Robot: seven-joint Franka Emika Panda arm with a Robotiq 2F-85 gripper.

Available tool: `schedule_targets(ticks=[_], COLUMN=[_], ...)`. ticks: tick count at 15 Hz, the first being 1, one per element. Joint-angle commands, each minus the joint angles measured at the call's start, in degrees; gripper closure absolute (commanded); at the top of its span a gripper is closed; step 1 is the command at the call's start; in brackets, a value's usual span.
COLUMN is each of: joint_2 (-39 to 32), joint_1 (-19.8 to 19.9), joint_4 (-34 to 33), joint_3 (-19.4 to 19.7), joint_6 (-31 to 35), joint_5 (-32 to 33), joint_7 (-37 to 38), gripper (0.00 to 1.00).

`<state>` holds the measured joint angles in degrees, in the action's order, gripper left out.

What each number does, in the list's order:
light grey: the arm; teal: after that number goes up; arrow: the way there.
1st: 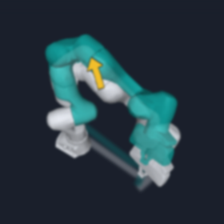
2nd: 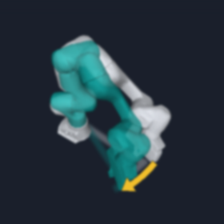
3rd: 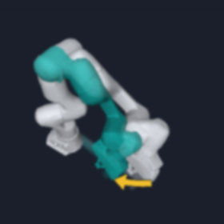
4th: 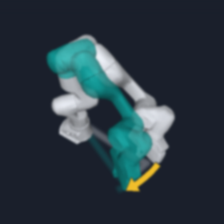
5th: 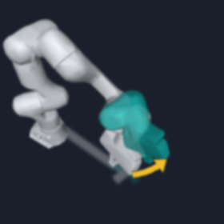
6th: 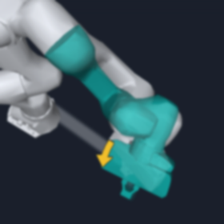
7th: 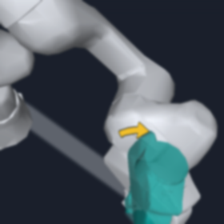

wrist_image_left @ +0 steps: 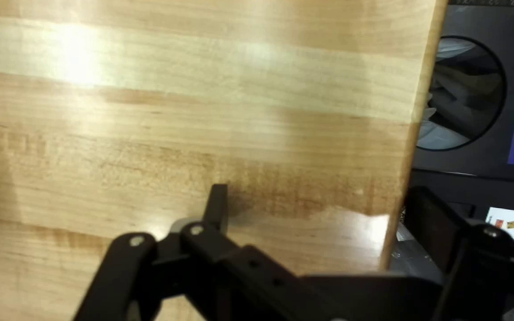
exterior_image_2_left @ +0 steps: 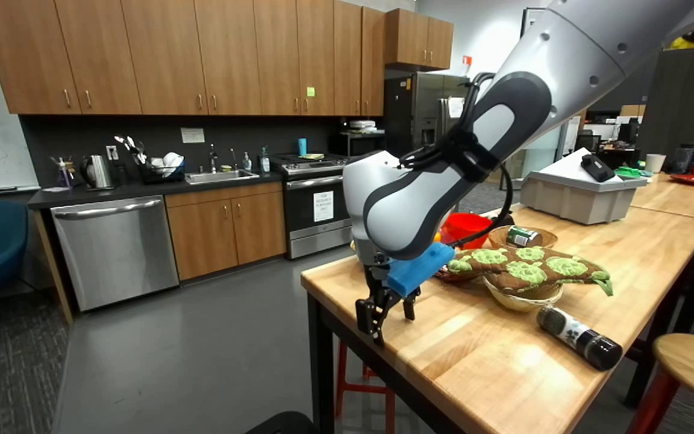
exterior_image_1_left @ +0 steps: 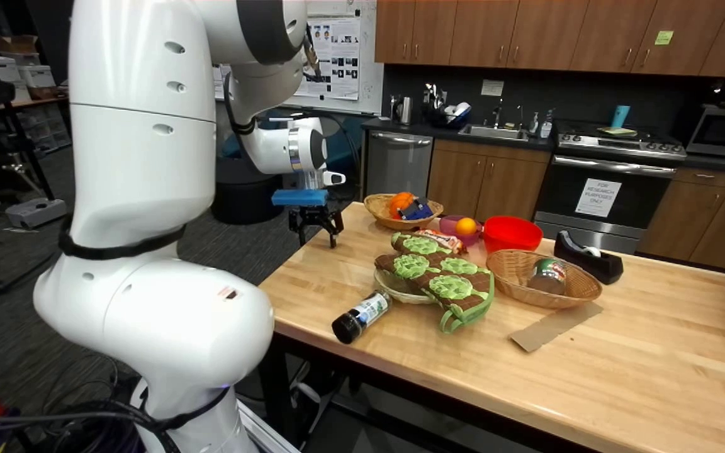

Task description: Pick up the small ball and put it into the red bowl

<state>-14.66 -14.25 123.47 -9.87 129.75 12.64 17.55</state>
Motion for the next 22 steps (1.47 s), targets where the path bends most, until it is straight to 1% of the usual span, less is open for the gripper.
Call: schedule_targets(ticks=[1, 7, 9, 14, 17, 20, 22], joint_2=[3.36, 9.83, 11.81, 15.88, 17.73, 16.97, 15.54], joint_1=[-0.62, -0.75, -0.73, -0.07, 0.16, 0.07, -0.12], joint_4=[1.61, 0.03, -1.29, -4.83, -7.22, -9.68, -10.77], joint_3=[0.57, 0.36, 0.03, -1.32, -2.42, -3.95, -4.72], joint_6=[1.82, 2.21, 1.39, -2.88, -6.6, -11.64, -13.62], joint_5=[0.17, 3.58, 6.2, 14.89, 20.1, 26.06, 29.01], joint_7=[1.37, 4.33, 5.49, 8.69, 10.23, 11.08, 11.4], gripper=[0.0, 0.0, 0.0, 0.0, 0.0, 0.0, 0.0])
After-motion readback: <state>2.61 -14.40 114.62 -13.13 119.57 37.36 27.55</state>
